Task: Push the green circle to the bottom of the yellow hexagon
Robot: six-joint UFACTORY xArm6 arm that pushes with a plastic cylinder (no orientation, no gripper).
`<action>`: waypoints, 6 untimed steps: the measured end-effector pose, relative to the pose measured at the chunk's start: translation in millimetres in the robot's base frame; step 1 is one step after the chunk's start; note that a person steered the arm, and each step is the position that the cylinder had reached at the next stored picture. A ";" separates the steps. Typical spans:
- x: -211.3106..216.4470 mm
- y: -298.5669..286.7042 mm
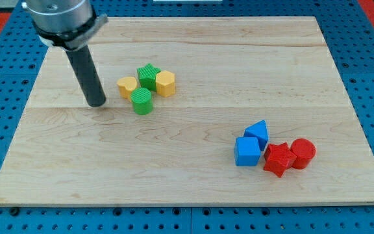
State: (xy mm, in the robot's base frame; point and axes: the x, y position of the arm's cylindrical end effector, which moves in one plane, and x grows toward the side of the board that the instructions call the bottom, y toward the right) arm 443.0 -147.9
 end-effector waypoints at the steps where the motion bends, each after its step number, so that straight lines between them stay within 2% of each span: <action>1: 12.1 72.6; 2: 27.6 89.8; 6: 44.1 92.9</action>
State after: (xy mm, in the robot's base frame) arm 487.1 -55.0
